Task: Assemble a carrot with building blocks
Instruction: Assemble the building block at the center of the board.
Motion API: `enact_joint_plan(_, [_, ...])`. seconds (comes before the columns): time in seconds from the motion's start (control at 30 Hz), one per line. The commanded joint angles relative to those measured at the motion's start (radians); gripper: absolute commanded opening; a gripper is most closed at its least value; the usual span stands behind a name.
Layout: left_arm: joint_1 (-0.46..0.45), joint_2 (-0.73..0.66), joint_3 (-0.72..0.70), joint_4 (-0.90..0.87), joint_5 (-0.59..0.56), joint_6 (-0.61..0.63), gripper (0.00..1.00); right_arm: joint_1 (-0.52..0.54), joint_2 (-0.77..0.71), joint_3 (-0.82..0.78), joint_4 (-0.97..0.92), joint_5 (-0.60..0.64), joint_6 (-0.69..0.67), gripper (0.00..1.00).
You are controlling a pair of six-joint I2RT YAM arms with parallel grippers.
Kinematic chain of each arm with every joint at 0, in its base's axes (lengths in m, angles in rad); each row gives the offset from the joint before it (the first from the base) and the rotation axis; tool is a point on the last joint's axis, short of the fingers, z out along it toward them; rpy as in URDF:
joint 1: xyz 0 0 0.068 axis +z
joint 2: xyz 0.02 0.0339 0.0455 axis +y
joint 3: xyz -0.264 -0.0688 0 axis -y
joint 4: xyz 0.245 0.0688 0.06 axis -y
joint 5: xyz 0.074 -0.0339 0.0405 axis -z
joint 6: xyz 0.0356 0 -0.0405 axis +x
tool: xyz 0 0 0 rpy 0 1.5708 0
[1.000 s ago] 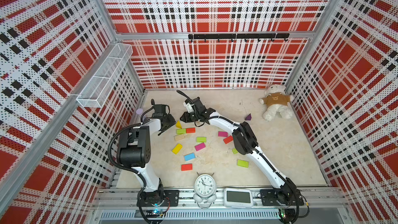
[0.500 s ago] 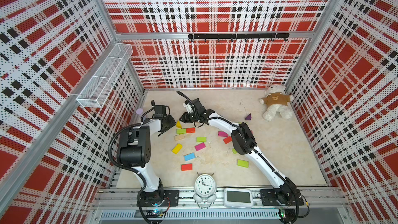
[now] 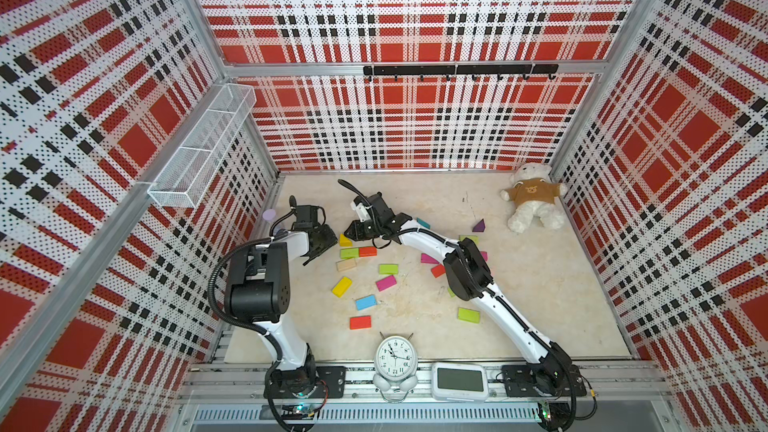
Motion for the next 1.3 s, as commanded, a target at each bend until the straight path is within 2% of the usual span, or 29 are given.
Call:
enact_joint_plan(0.0, [0.012, -0.008, -0.017, -0.001, 0.002, -0.012, 0.41, 0.01, 0.016, 0.003, 0.014, 0.0, -0.004, 0.22])
enact_joint_plan(1.27, [0.003, -0.015, -0.03, -0.001, 0.037, -0.009, 0.41, 0.027, -0.056, -0.096, 0.042, 0.031, -0.002, 0.19])
